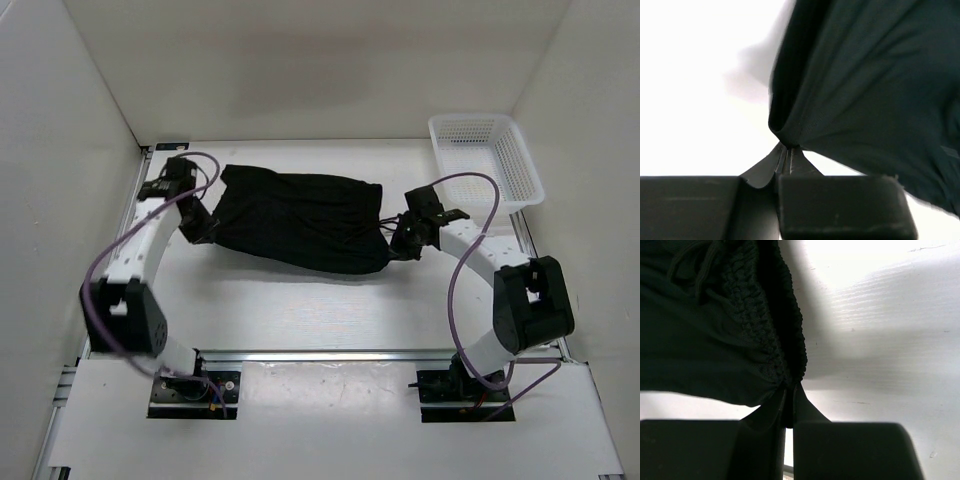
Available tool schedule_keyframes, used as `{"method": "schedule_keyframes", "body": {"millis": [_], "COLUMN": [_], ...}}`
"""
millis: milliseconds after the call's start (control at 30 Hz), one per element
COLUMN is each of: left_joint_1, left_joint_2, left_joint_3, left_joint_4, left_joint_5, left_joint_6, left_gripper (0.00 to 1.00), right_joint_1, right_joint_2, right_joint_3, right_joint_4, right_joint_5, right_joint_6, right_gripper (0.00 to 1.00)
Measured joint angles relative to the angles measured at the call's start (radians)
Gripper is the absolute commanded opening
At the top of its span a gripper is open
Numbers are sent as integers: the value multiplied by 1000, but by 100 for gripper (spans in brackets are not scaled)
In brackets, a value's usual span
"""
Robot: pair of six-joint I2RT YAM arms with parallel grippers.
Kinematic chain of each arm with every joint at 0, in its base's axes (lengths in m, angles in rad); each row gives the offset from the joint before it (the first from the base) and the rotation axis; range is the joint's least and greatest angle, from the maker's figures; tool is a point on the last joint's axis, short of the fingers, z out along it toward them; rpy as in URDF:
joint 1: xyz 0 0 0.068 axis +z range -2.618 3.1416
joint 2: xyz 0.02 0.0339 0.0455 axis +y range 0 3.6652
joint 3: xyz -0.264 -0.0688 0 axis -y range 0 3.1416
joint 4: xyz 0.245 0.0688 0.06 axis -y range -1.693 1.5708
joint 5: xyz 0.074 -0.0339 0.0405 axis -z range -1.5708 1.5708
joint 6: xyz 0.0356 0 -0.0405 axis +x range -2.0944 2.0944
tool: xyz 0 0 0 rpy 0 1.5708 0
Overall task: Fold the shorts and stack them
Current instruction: Flatten the shorts out
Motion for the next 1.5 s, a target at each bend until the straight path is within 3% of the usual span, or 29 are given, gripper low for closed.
{"method": "schedule_keyframes", "body": {"millis": [133,233,367,600,633,700,733,800,833,900,1067,1133,1367,1500], "left_joint_1": [-2,-19,-45,-61,-61,-66,-68,-70,-71,-67,-39,-34,-51,-64], "left_joint_2": [-298,-436,-510,-580,-576,-559,-547,-509,-486,-423,-246,-150,345,546], "left_joint_3": [-141,-275,-433,-450,-449,-439,-428,-370,-331,-216,5,60,338,441], "left_joint_4": [-67,-117,-193,-234,-235,-241,-246,-268,-276,-288,-230,-180,-45,-26], "left_joint_5": [21,50,77,94,94,95,93,69,48,7,-42,-41,-26,-27], "left_joint_6": [-20,-49,-96,-146,-145,-140,-134,-124,-114,-98,-47,-29,3,11], "left_gripper": [10,10,10,10,11,23,37,50,57,67,67,62,61,61], "right_joint_1": [0,0,0,0,0,0,0,0,0,0,0,0,0,0], "right_joint_2": [-40,-92,-175,-310,-317,-327,-330,-331,-331,-331,-331,-328,-308,-304], "right_joint_3": [-9,-46,-136,-265,-267,-270,-270,-270,-270,-270,-270,-270,-269,-269], "right_joint_4": [-8,-19,-64,-147,-159,-167,-169,-173,-175,-180,-183,-184,-187,-187], "right_joint_5": [-10,-15,-16,10,17,32,40,52,59,69,81,87,94,94], "right_joint_6": [-13,-21,-24,-21,-20,-19,-21,-21,-21,-23,-24,-24,-24,-23], "right_gripper": [0,0,0,0,4,7,7,11,19,21,22,22,22,22]}}
